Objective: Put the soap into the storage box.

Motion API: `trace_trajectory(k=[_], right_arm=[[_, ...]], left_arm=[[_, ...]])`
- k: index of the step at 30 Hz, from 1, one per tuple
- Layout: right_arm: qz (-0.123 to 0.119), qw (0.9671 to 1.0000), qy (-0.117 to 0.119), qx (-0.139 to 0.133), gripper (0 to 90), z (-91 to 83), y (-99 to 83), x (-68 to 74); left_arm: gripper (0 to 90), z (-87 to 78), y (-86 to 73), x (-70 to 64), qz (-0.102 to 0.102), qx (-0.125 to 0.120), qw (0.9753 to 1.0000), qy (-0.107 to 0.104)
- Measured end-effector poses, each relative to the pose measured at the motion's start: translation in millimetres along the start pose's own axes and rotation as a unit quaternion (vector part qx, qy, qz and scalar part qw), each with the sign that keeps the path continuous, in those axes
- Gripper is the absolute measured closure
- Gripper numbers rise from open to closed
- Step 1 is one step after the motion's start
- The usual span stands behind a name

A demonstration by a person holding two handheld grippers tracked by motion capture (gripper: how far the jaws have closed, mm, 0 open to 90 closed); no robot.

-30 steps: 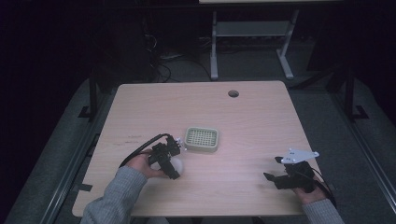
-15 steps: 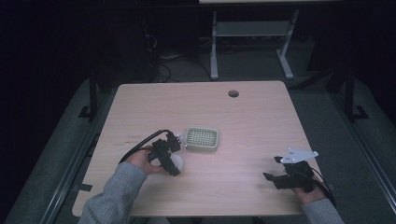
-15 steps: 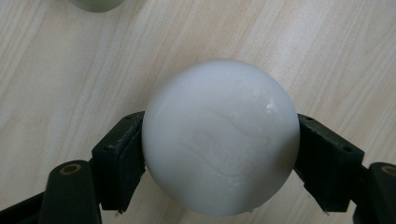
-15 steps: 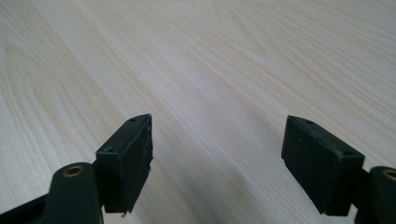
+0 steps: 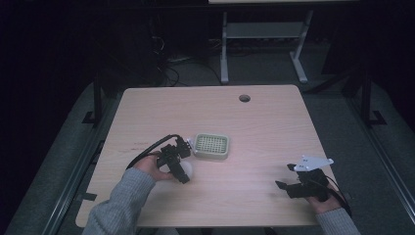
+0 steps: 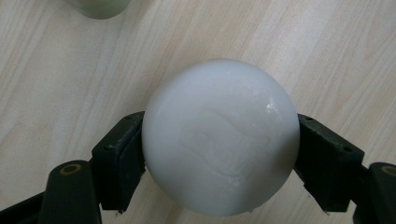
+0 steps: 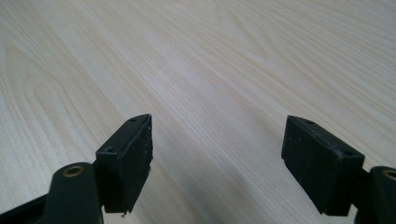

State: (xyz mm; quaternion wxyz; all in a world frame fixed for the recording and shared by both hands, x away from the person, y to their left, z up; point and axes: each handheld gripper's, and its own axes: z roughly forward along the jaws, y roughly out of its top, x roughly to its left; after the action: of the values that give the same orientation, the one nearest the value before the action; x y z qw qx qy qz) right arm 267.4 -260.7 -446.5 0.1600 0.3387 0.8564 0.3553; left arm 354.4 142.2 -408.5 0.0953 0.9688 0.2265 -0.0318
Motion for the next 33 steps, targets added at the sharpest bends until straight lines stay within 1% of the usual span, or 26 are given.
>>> trace_trajectory(k=[6, 9, 12, 18, 22, 24, 25, 28, 31, 33], right_arm=[[0.001, 1.0000, -0.002, -0.002, 24.2, -0.6, 0.1, 0.1], [0.006, 1.0000, -0.003, -0.003, 24.2, -1.9, 0.1, 0.0], [0.003, 1.0000, -0.002, -0.002, 24.2, -0.9, 0.5, 0.2], [0.002, 1.0000, 0.000, -0.004, 24.2, -0.8, 1.6, 1.3], [0.003, 1.0000, 0.001, -0.005, 24.2, -1.1, 1.5, 0.9], [0.003, 1.0000, 0.000, -0.005, 24.2, -1.0, 1.5, 0.8], [0.002, 1.0000, 0.000, -0.005, 24.2, -1.1, 1.6, 0.7], [0.003, 1.0000, 0.001, -0.006, 24.2, -1.2, 1.8, 0.6], [0.002, 1.0000, 0.001, -0.007, 24.2, -1.2, 1.7, 0.5], [0.005, 1.0000, 0.002, -0.007, 24.2, -1.3, 1.8, 0.5]], left_arm=[[23.6, -1.3, 2.4, 2.3, -0.003, 0.002, 1.0000, -0.002], [23.6, -3.5, 5.4, 3.0, -0.002, 0.001, 1.0000, 0.002], [23.6, -4.4, 7.1, 3.8, -0.001, 0.002, 1.0000, 0.002], [23.6, -5.9, 12.8, 8.2, -0.006, -0.001, 1.0000, 0.000], [23.6, -6.6, 19.0, 9.1, -0.003, 0.000, 1.0000, 0.001], [23.6, -6.7, 22.4, 9.8, -0.001, -0.001, 1.0000, -0.002], [23.6, -7.1, 25.9, 10.1, 0.001, 0.000, 1.0000, 0.000], [23.6, -7.0, 29.4, 11.2, 0.003, 0.000, 1.0000, -0.004], [23.6, -6.7, 32.0, 11.7, 0.004, 0.001, 1.0000, -0.003], [23.6, -6.8, 34.3, 12.4, 0.005, 0.000, 1.0000, -0.006]])
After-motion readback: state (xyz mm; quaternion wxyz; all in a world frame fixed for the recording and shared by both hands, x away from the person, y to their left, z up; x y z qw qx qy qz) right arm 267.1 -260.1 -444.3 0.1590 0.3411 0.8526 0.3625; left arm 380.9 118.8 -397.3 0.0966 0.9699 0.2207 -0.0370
